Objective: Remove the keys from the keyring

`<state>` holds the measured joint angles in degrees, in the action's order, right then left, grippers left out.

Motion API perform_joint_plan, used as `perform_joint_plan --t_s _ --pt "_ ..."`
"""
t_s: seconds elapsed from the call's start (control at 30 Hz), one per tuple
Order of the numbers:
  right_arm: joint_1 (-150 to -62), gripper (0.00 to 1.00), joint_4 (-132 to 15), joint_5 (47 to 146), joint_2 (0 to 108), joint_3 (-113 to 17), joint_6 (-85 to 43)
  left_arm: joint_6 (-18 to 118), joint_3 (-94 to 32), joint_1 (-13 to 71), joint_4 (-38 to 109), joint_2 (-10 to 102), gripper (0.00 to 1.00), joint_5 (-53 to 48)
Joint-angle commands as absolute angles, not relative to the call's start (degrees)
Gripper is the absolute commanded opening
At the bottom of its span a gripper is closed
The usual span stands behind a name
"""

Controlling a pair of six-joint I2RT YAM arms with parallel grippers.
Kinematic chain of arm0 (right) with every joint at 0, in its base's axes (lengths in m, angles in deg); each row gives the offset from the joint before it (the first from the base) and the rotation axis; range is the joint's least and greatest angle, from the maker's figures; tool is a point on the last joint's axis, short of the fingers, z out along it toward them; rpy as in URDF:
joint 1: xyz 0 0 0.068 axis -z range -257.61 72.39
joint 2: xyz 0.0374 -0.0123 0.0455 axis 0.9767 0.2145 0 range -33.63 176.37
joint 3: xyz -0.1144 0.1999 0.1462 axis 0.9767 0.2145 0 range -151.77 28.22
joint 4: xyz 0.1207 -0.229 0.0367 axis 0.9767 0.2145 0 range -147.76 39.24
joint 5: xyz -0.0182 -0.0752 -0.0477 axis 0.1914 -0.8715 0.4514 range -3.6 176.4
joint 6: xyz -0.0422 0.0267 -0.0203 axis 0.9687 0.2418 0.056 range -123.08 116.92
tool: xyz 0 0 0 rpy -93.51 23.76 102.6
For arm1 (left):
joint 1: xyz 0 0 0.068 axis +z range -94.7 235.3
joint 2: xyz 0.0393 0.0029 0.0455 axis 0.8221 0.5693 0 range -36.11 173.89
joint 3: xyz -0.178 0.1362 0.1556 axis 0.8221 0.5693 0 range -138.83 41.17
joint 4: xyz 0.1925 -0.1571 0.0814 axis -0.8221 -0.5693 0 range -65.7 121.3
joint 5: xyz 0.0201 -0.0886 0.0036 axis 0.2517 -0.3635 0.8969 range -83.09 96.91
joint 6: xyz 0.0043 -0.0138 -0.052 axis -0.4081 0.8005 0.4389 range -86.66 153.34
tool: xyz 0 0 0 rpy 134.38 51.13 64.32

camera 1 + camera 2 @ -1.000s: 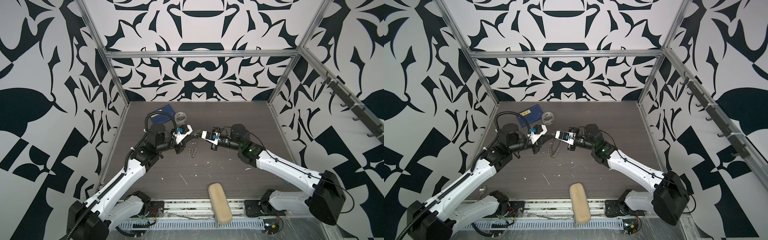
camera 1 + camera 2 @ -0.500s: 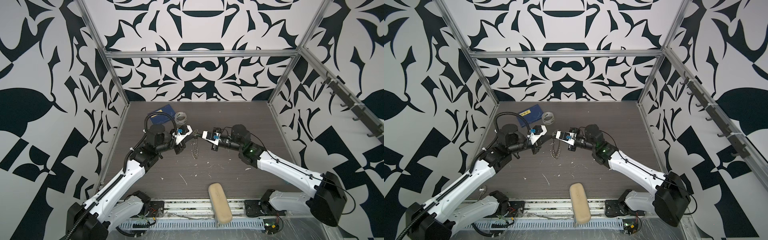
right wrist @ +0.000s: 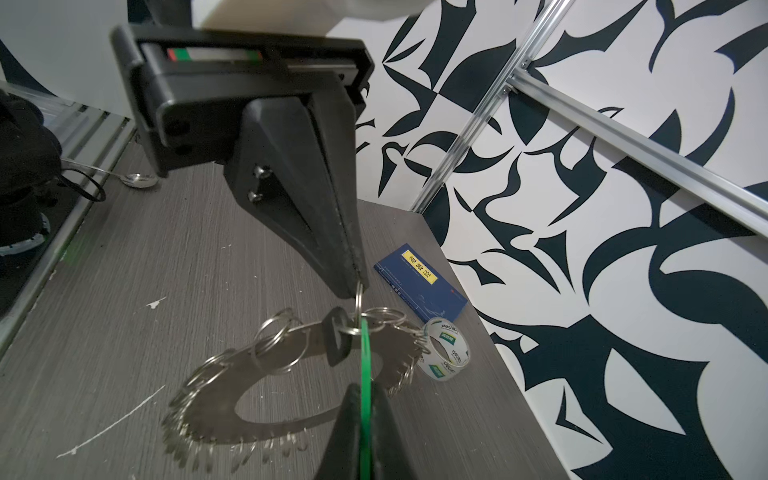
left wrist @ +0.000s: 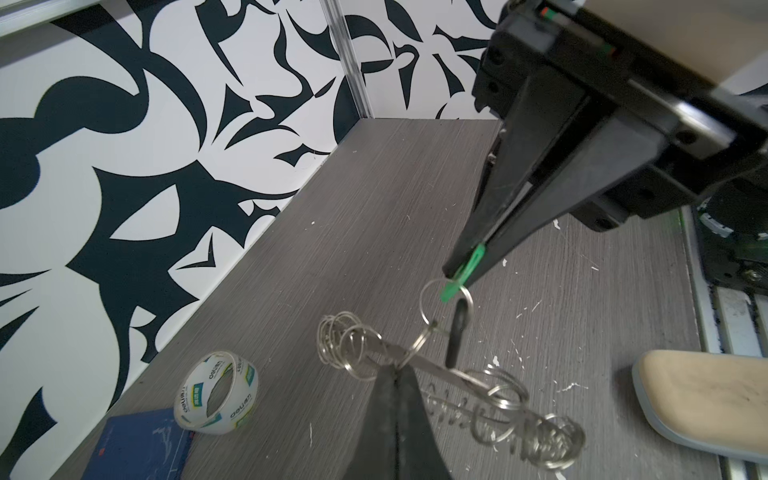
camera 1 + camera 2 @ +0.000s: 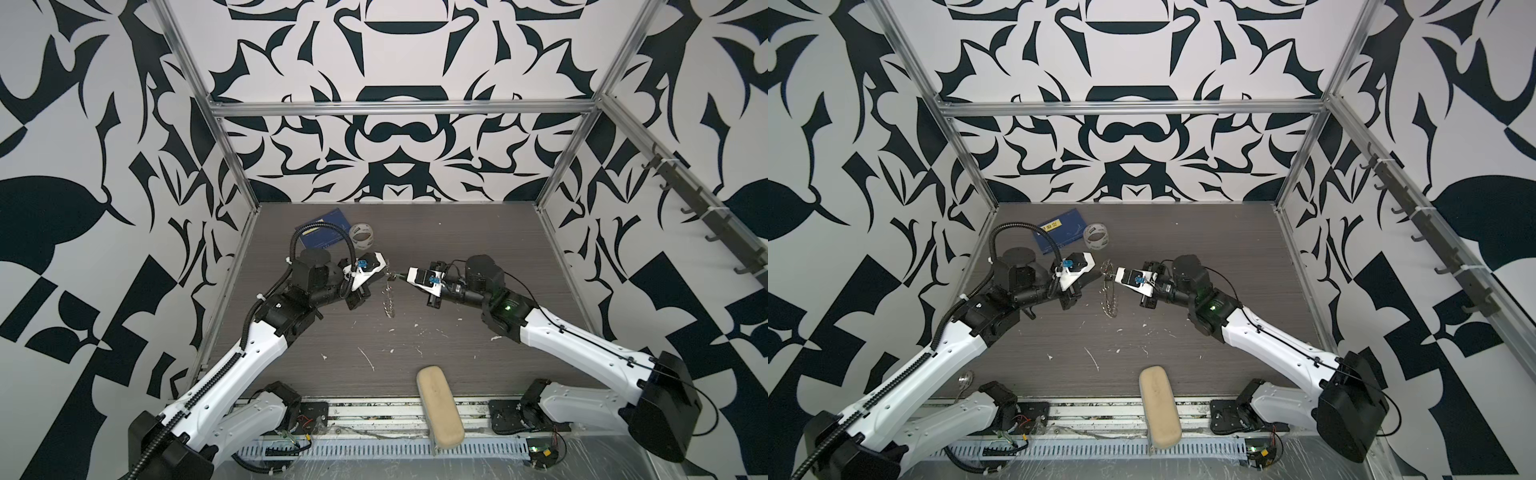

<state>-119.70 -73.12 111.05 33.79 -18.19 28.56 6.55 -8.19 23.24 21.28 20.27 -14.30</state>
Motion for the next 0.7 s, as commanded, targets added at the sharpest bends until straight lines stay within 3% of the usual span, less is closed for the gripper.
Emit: perform_joint_plan --t_s 0.0,0.1,0.17,0.47,0.53,0.67 --pt "-119.7 0.16 -74.4 111.0 32.3 -19.6 28.1 5.1 -10.4 23.0 19.7 20.1 0.00 -14.0" --pt "-119.8 0.18 -73.5 111.3 32.6 -20.4 28.1 5.1 -10.3 23.0 19.7 20.1 0.00 -14.6" --pt "-119.7 0.00 -73.3 111.5 32.7 -20.3 28.6 5.2 -10.0 23.1 19.8 20.2 0.00 -14.7" --pt "-118.8 0.00 -72.4 109.0 35.0 -18.4 27.3 13.2 -7.1 23.2 15.4 22.3 0.00 -8.0" --pt "-118.8 0.01 -71.1 107.3 36.7 -18.0 25.4 17.9 -4.6 23.2 15.7 22.2 0.20 -5.7" --pt "-118.8 0.23 -69.3 106.0 40.9 -18.3 21.4 27.7 0.5 23.8 16.2 20.5 0.46 -0.1"
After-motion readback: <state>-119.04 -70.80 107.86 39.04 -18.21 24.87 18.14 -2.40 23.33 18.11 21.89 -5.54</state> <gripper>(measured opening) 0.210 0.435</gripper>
